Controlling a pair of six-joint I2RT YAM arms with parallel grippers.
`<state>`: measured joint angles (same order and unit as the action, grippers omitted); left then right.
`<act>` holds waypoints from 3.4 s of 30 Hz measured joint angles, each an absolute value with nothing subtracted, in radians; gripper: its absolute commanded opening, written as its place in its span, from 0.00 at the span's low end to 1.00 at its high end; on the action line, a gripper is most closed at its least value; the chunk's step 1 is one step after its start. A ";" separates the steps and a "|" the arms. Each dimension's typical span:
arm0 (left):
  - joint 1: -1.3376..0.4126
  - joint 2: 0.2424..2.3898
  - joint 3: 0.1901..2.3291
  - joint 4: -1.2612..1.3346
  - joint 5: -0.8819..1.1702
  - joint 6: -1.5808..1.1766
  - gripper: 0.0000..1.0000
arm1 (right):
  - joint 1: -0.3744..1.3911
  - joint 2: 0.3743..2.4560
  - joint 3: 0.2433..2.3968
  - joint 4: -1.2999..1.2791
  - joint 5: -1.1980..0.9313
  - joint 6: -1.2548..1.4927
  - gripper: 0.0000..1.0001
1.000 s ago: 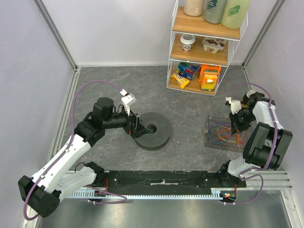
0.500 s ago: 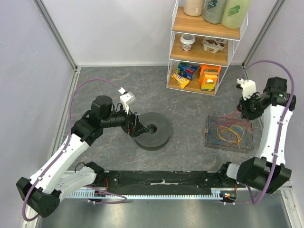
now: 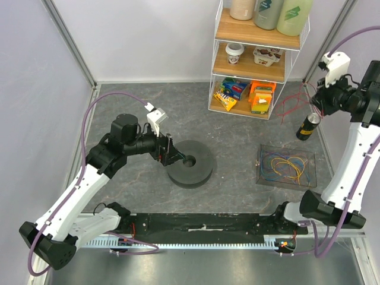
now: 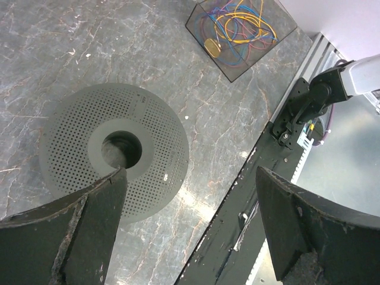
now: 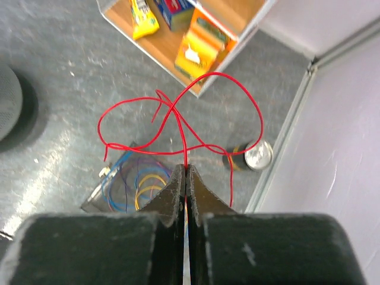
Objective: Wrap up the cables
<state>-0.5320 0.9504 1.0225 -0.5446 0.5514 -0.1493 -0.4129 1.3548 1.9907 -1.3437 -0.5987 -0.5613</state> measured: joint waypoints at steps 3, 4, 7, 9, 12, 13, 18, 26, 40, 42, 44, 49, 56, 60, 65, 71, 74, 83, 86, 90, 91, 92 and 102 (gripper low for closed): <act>-0.524 0.955 1.034 -0.551 0.547 -0.144 0.95 | -0.394 1.400 2.065 -1.341 -0.665 -0.530 0.00; -0.520 0.957 1.041 -0.552 0.546 -0.142 0.95 | -0.381 1.406 2.069 -1.340 -0.685 -0.519 0.00; -0.503 0.957 1.062 -0.552 0.546 -0.139 0.96 | -0.295 1.406 2.041 -1.333 -0.734 -0.474 0.00; -0.488 0.957 1.071 -0.551 0.554 -0.139 0.96 | -0.205 1.398 1.991 -1.312 -0.754 -0.443 0.00; -0.452 0.954 1.072 -0.549 0.583 -0.139 0.96 | -0.064 1.389 1.886 -1.274 -0.785 -0.410 0.00; -0.437 0.953 1.072 -0.548 0.599 -0.139 0.96 | -0.034 1.389 1.855 -1.264 -0.795 -0.405 0.00; -0.391 0.949 1.069 -0.505 0.700 -0.147 0.89 | 0.072 1.371 1.698 -1.164 -0.814 -0.390 0.00; -0.390 0.925 1.040 -0.403 0.788 -0.171 0.84 | 0.157 1.270 1.472 -0.966 -0.826 -0.323 0.00; -0.422 1.062 1.045 -0.323 0.856 -0.202 0.75 | 0.251 1.213 1.395 -0.741 -0.841 -0.178 0.00; -0.441 1.080 1.045 -0.297 0.862 -0.212 0.74 | 0.268 1.212 1.394 -0.720 -0.842 -0.164 0.00; -0.463 1.102 1.045 -0.272 0.864 -0.218 0.73 | 0.283 1.212 1.391 -0.699 -0.842 -0.149 0.00; -0.496 1.164 1.046 -0.216 0.862 -0.250 0.73 | 0.299 1.212 1.382 -0.673 -0.846 -0.126 0.00; -0.518 1.211 1.037 -0.130 0.841 -0.332 0.73 | 0.311 1.212 1.382 -0.641 -0.867 -0.104 0.00; -0.525 1.241 1.033 -0.085 0.840 -0.381 0.67 | 0.313 1.212 1.382 -0.634 -0.870 -0.095 0.00; -0.532 1.267 1.024 -0.049 0.841 -0.439 0.22 | 0.317 1.212 1.382 -0.620 -0.877 -0.086 0.00; -0.533 1.262 1.035 -0.031 0.852 -0.468 0.02 | 0.317 1.190 1.308 -0.599 -0.852 -0.115 0.00; -0.532 1.241 1.076 -0.060 0.866 -0.466 0.02 | 0.317 1.185 1.251 -0.602 -0.819 -0.148 0.20; -0.463 1.180 1.296 -0.047 0.893 -0.464 0.02 | 0.317 1.183 1.212 -0.693 -0.774 -0.292 0.96; -0.440 1.192 1.402 -0.054 0.892 -0.462 0.02 | 0.317 1.172 1.222 -0.714 -0.749 -0.316 0.96; -0.441 1.202 1.506 -0.087 0.892 -0.426 0.02 | 0.317 1.135 1.275 -0.712 -0.748 -0.311 0.96; -0.441 1.201 1.514 -0.094 0.893 -0.416 0.02 | 0.317 1.122 1.296 -0.698 -0.757 -0.302 0.95; -0.441 1.199 1.515 -0.099 0.893 -0.411 0.01 | 0.317 1.114 1.308 -0.686 -0.765 -0.293 0.95; -0.440 1.206 1.461 -0.046 0.917 -0.463 0.02 | 0.332 1.091 1.340 -0.499 -0.839 -0.131 0.77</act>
